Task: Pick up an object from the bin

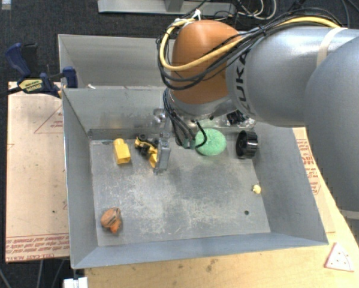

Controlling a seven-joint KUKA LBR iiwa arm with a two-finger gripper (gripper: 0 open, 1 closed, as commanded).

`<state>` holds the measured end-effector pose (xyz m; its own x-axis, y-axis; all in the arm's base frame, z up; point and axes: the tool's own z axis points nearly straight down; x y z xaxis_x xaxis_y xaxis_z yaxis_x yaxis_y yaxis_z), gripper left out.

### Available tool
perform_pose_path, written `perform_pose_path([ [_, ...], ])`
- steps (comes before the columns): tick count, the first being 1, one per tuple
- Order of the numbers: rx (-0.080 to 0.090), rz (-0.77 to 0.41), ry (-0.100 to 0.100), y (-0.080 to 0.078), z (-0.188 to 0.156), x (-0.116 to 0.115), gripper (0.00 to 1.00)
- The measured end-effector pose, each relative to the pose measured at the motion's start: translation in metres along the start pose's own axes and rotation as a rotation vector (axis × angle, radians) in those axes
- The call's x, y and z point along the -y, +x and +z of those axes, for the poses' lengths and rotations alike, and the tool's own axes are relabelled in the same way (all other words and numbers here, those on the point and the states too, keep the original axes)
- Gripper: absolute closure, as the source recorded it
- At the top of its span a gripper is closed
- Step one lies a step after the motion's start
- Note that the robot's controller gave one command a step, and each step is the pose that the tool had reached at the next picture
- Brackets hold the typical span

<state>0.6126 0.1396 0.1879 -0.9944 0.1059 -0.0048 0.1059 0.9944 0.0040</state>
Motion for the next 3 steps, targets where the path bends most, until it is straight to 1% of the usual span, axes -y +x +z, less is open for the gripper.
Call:
perform_pose_path([
  [1,-0.002,0.146,0.003,-0.022,0.025,0.006,0.00],
  [2,-0.002,-0.021,0.003,-0.028,0.036,0.001,0.00],
  [3,-0.002,0.211,0.002,-0.031,0.053,-0.007,0.00],
])
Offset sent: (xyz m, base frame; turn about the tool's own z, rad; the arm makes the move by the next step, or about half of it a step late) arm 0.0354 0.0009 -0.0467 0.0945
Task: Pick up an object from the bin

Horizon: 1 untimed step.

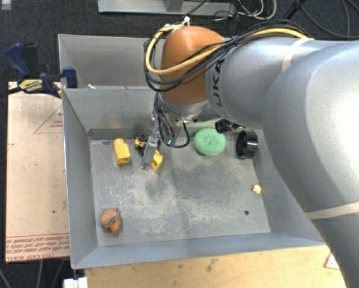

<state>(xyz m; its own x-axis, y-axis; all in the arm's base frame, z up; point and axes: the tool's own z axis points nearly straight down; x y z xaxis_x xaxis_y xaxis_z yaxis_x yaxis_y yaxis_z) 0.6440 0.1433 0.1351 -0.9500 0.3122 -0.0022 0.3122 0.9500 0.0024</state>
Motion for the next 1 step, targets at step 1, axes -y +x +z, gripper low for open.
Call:
perform_pose_path([
  [1,-0.002,0.083,0.001,0.0016,0.0133,-0.0043,0.00],
])
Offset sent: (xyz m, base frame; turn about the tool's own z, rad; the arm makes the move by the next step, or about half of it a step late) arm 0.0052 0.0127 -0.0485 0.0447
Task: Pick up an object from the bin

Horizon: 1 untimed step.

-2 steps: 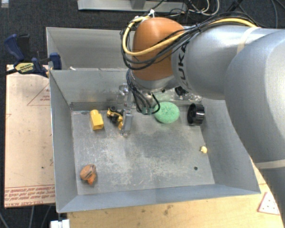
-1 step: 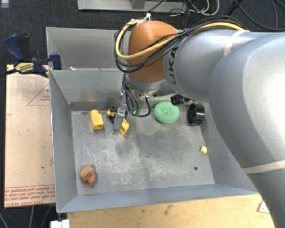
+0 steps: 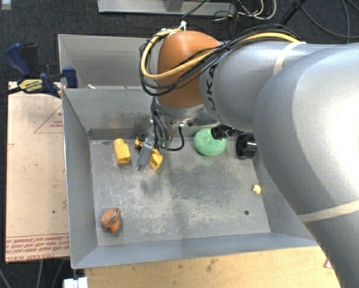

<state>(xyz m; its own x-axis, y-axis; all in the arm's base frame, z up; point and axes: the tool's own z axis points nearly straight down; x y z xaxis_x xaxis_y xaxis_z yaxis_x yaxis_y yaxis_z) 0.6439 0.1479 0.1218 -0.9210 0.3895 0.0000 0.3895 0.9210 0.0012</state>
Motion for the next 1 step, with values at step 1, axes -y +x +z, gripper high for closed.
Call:
perform_pose_path([
  [1,0.005,-0.027,-0.002,-0.0028,0.0236,-0.0069,0.00],
])
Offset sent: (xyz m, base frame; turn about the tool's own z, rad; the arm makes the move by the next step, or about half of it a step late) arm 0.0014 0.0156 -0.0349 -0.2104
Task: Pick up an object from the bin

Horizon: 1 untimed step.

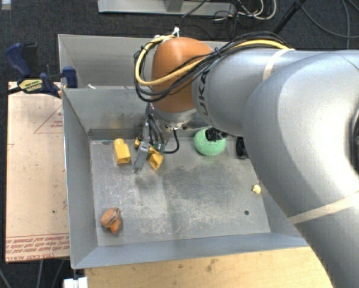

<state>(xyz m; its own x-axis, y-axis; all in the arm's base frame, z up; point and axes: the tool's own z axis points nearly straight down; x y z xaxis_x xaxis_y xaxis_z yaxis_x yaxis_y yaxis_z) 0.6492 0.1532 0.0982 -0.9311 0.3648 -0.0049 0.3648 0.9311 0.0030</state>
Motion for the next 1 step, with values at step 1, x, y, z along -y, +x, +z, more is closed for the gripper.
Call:
perform_pose_path([
  [1,0.003,-0.148,0.000,0.0030,0.0132,-0.0062,0.00],
])
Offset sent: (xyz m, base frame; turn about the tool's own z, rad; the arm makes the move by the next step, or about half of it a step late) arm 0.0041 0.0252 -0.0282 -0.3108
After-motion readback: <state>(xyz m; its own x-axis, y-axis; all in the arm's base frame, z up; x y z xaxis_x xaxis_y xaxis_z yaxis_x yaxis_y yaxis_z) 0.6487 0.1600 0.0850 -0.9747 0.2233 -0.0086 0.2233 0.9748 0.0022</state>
